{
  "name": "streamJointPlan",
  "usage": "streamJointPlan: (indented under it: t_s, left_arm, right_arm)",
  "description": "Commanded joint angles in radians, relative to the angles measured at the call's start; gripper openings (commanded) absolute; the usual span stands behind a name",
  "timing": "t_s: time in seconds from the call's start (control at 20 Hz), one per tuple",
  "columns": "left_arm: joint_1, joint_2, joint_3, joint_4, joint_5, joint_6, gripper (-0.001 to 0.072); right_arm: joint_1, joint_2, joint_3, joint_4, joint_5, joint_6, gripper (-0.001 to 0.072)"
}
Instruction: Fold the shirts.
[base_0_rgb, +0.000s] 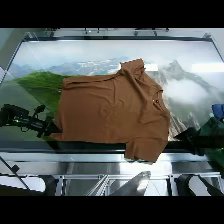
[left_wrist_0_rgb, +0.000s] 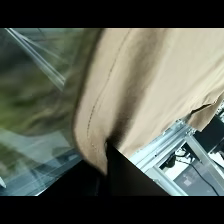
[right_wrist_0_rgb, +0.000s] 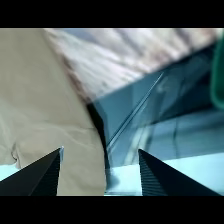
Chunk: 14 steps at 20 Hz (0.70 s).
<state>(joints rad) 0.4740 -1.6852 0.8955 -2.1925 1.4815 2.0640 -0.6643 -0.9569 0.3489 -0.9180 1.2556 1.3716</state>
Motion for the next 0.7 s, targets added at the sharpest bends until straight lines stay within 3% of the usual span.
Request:
streamJointPlan:
  t_s: [0.0,0.35,0.5,0.65]
  left_arm:
    - [-0.002,0.000,0.000,-0.008,0.023,0.003,0.0025]
    - [-0.002,0.000,0.000,-0.009,0.023,0.003,0.0025]
    - [-0.002,0.000,0.000,-0.009,0.023,0.003,0.0025]
    - [-0.002,0.000,0.000,-0.009,0.031,0.003,0.0025]
  right_arm:
    - [-0.005,0.000,-0.103,0.129,-0.044,-0.051,0.0538]
    - [0.035,-0.029,-0.114,0.137,-0.100,-0.047,0.0520]
    - [0.201,-0.082,-0.118,0.175,-0.190,-0.037,0.0519]
    - [0.385,-0.109,-0.118,0.319,-0.254,-0.064,0.0518]
